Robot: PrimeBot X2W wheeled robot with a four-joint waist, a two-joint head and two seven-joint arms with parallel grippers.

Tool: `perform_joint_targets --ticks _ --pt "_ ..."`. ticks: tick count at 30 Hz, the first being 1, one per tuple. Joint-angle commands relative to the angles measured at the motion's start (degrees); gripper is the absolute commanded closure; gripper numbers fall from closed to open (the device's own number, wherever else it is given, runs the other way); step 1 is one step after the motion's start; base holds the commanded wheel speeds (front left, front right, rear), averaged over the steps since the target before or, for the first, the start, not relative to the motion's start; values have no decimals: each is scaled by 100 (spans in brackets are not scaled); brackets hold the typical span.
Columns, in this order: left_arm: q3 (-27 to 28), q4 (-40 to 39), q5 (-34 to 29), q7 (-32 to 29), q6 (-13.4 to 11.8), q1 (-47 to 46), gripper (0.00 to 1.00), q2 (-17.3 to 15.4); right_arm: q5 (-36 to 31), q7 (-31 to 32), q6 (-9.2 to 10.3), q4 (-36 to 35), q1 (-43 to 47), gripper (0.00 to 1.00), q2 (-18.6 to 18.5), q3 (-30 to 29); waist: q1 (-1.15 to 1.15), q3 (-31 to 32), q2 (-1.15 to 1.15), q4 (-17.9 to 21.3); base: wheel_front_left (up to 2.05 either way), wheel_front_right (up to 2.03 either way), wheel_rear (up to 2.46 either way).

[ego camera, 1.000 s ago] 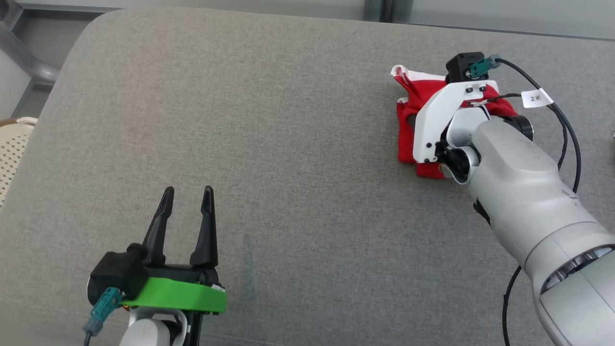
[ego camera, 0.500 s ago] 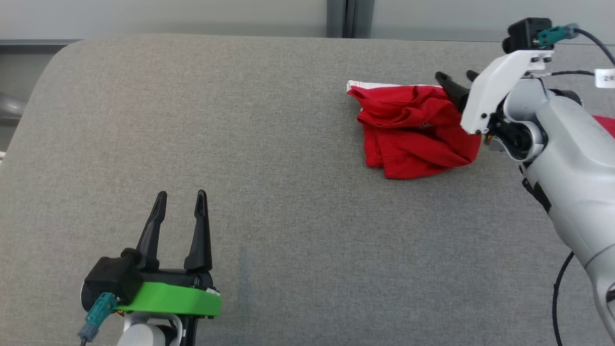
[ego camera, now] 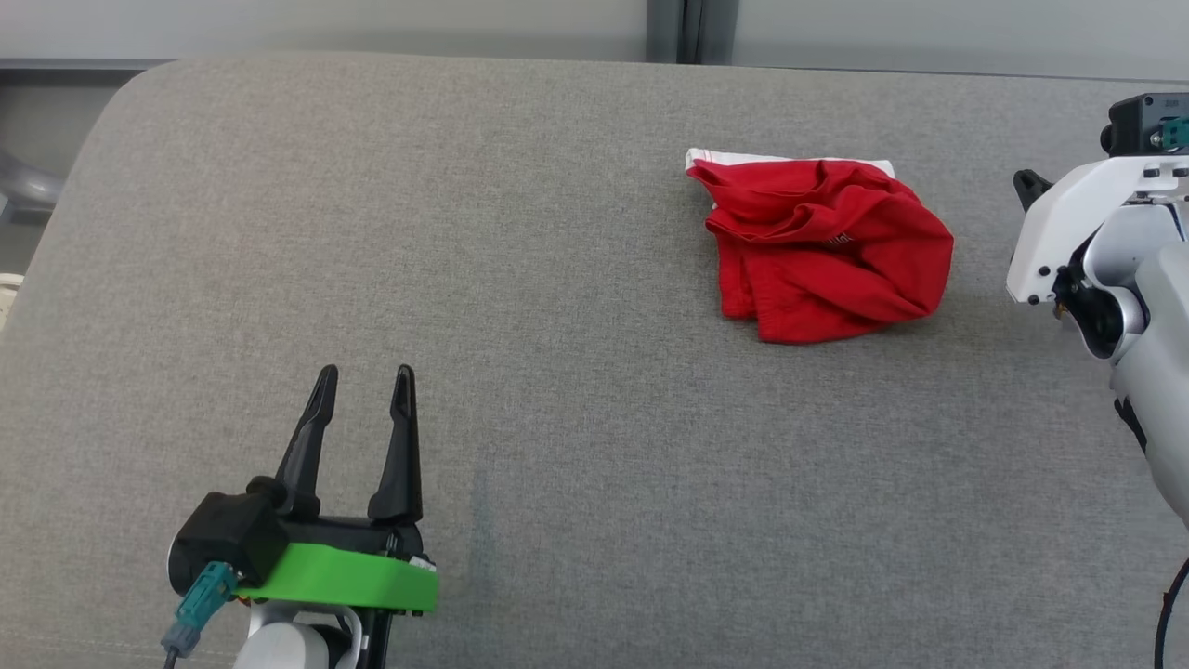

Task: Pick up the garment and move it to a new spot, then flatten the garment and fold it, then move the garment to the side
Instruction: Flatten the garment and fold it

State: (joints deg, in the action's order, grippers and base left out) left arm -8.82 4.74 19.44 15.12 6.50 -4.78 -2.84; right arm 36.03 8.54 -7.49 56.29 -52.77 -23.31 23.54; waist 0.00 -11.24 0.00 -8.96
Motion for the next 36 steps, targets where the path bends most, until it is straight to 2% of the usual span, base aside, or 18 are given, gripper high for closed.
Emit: perform_joint_targets --ticks 1,7,15,20,27,31,36 --pt "-2 -7 -73 -2 7 -97 0 -13 -84 7 2 57 3 100 32 4 0 -95 0 -73 0 0 0" --pt "-53 -1 -58 -2 48 -238 0 -12 -194 96 2 337 -396 100 227 -141 0 -320 0 -214 0 0 0" --pt "-127 31 4 -2 62 -390 0 -12 -187 366 3 453 -766 100 521 7 0 -467 0 -376 0 0 0" --pt "-111 50 17 -2 71 -416 0 -13 -87 1035 3 535 -817 100 672 227 0 -446 0 -374 0 0 0" --pt "-11 63 -25 -2 22 -237 0 -13 232 1690 3 -103 -304 100 659 638 0 -235 0 -176 0 0 0" --pt "83 51 -80 -2 17 -121 0 -13 316 2103 3 -681 167 100 522 908 0 -81 0 35 0 0 0" --pt "126 22 -101 -2 19 -47 0 -13 381 2133 2 -1351 743 100 485 975 0 9 0 209 0 0 0"
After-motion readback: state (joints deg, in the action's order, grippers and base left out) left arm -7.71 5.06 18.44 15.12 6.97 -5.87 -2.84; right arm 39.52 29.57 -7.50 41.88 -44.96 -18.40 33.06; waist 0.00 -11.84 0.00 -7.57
